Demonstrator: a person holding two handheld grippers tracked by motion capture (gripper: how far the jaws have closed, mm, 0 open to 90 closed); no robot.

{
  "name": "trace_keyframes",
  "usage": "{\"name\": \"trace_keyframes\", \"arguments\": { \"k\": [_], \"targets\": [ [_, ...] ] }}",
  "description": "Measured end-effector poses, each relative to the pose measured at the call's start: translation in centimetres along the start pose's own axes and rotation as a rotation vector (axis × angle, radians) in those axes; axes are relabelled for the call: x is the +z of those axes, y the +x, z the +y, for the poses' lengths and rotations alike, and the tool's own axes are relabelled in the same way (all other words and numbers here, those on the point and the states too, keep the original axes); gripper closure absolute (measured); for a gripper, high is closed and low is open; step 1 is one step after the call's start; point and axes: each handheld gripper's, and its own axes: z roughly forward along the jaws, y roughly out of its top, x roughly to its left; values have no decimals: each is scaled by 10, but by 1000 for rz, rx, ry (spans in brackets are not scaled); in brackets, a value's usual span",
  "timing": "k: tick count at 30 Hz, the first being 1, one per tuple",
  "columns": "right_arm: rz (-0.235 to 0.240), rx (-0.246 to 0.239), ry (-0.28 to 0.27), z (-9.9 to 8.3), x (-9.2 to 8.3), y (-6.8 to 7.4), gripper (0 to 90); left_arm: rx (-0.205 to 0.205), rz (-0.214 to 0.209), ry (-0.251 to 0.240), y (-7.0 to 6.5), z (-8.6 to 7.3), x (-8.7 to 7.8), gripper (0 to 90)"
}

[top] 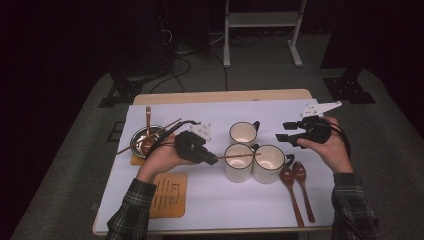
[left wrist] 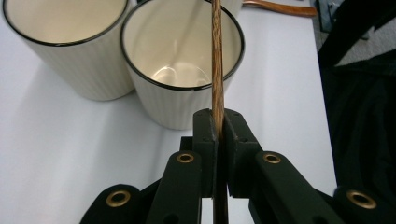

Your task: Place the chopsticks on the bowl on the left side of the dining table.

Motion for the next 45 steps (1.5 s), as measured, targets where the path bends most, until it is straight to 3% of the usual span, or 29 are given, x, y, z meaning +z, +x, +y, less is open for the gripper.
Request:
{"name": "trace_keyframes", "arguments": {
  "k": [12,19,25,36,45],
  "targets": [
    [-131,92,-12,-23,0,-22,396,-104,93,-43,6,0,-3,845],
    [-228,134,-12,-34,5,-30,341,-177,139,-62,10,-1,-4,846],
    [-277,165,9,-43,11,-34,295,-206,168,-71,11,-1,-7,846],
    [-328,212,67,-60,25,-40,257,-242,211,-86,16,-7,-16,846],
    [-350,253,81,-73,31,-44,226,-256,229,-99,20,-13,-23,846]
  ]
}}
